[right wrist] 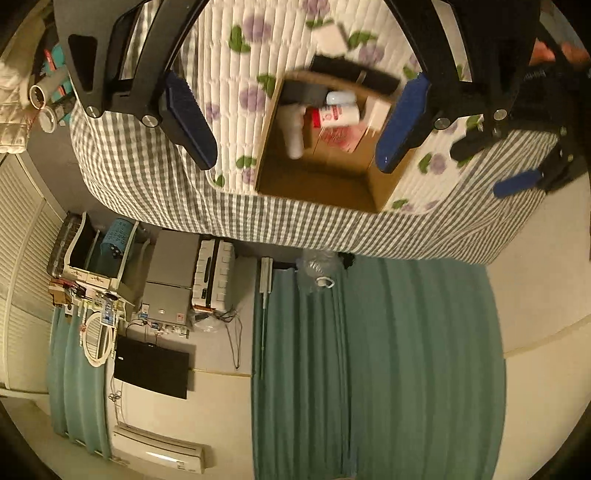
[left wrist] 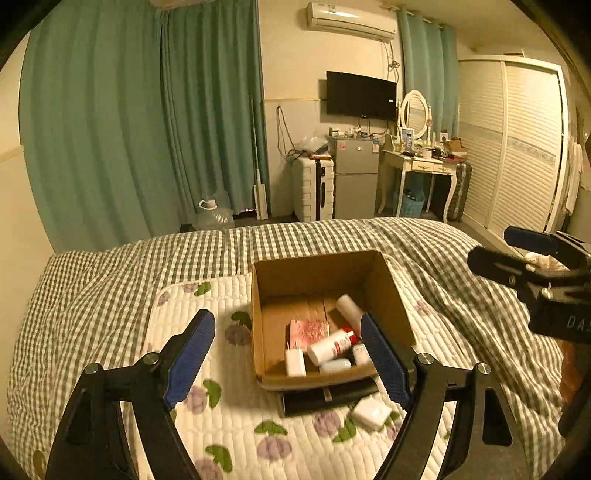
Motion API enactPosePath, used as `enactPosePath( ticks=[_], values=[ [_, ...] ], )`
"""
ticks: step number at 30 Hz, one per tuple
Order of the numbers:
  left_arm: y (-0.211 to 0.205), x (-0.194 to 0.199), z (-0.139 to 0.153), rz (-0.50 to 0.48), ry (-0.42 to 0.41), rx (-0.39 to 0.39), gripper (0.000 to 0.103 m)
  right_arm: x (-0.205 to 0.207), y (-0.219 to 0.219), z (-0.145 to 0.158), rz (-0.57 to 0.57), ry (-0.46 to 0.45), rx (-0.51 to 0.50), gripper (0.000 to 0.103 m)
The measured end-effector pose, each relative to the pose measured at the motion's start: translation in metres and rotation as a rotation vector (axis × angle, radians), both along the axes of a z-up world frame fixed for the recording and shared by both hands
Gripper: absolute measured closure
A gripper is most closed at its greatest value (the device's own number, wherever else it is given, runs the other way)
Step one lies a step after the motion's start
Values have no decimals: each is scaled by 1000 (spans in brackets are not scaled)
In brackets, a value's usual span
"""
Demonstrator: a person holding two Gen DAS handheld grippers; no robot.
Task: Organize rigid objects
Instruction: 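Grasp the white square charger with the right gripper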
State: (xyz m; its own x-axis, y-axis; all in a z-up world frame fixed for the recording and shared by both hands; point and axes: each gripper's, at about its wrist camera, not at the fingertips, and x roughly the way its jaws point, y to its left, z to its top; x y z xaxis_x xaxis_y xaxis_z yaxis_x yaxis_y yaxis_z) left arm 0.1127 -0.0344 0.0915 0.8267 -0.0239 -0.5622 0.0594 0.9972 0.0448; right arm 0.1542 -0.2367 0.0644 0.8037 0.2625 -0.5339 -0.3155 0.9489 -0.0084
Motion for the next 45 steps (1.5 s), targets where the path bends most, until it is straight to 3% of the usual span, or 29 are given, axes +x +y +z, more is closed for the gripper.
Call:
enactPosePath(
  ticks=[7,11,14,17,24,27,30,32,35,37,40,45],
  values=[
    [11,-26,-24,1,58,-26,19,-42,5,-29,18,26,-27,15],
    [19,-33,-53,-11,101,4,19,-50,17,-72,28,60,-49,15],
    [25,-37,-78,-4,136,14,19,-40,16,-122,4,162,31,15],
    [28,-35,-105,-2,181,17,19,-28,21,-169,-32,230,-16,15],
    [27,-9,-155,17,265,46,19,12,36,-237,0,352,-58,15],
    [25,4,-169,20,287,69,19,31,39,-262,7,408,-45,23],
    [21,18,-180,23,301,86,19,41,40,-269,24,417,-27,27],
    [16,28,-186,11,309,95,19,46,42,-268,46,423,-8,37],
    [7,39,-191,-15,311,124,19,47,50,-273,49,433,-55,43],
    [-1,44,-192,-44,310,147,19,43,56,-275,59,431,-80,55],
    [-13,47,-194,-88,303,183,19,35,60,-273,34,423,-106,61],
    [-27,53,-202,-126,310,246,19,23,32,-254,-123,401,-35,63]
  ],
)
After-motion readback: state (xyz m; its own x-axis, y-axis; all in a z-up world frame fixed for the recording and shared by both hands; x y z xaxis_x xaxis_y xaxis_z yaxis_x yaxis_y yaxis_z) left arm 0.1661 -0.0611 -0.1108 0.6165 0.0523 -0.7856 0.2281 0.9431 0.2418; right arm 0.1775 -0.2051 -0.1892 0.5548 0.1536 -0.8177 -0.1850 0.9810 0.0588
